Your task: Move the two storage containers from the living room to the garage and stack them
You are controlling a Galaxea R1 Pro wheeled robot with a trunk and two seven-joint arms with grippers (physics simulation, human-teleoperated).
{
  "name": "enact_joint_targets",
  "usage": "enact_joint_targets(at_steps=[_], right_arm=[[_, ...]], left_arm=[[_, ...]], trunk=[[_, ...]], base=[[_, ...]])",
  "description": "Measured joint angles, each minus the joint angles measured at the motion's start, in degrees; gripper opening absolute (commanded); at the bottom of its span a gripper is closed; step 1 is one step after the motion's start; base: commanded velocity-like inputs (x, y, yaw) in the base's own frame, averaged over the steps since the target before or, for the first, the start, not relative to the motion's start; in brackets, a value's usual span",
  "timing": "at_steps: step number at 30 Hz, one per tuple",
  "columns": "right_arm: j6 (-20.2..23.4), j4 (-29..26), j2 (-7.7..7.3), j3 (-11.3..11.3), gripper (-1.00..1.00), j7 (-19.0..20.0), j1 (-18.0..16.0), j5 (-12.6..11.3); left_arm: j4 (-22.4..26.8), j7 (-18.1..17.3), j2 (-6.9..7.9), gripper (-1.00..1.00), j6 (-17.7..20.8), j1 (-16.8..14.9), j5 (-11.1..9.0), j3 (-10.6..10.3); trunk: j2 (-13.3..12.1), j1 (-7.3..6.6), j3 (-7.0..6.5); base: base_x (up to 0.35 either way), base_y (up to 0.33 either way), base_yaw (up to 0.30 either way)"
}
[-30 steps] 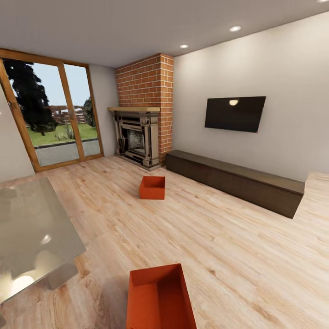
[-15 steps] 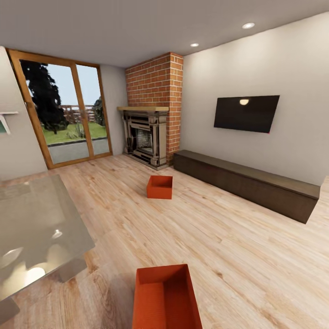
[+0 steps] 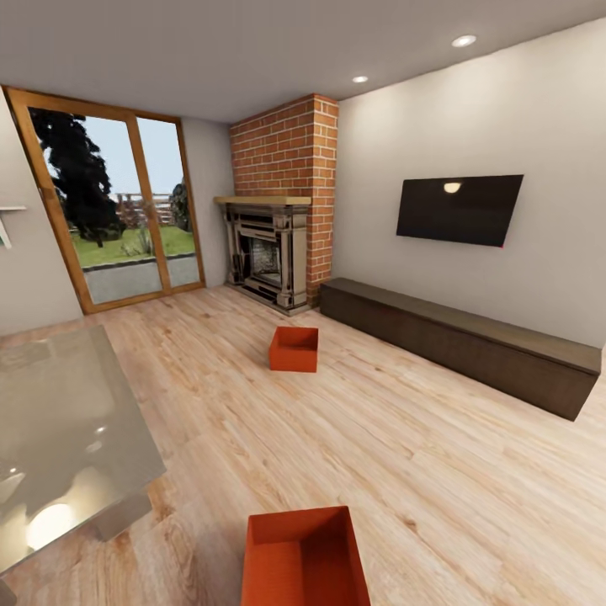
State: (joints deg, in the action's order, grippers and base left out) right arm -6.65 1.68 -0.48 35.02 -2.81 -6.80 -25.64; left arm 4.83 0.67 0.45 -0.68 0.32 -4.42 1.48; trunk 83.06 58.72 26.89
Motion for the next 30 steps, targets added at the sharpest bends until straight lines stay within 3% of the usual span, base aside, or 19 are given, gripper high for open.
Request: enact_joint_targets(at_steps=[11,19,30], right_arm=[[0.0,0.0,0.01,0.0,1.0,0.0,0.0,0.0],[0.0,0.0,0.01,0.0,1.0,0.0,0.0,0.0],[0.0,0.0,0.06,0.0,1.0,0.0,0.0,0.0]], left_arm=[[0.1,0.1,0.0,1.0,0.0,0.0,0.0,0.0],[0.1,0.1,0.07,1.0,0.0,0.0,0.0,0.0],[0.1,0.1,0.09,1.0,0.0,0.0,0.0,0.0]], trunk=[[0.0,0.01,0.0],[0.0,0.01,0.0],[0.0,0.01,0.04]], base=[[0.008,-0.005,0.0],[0.0,-0.215,0.0],[0.0,-0.028,0.032]])
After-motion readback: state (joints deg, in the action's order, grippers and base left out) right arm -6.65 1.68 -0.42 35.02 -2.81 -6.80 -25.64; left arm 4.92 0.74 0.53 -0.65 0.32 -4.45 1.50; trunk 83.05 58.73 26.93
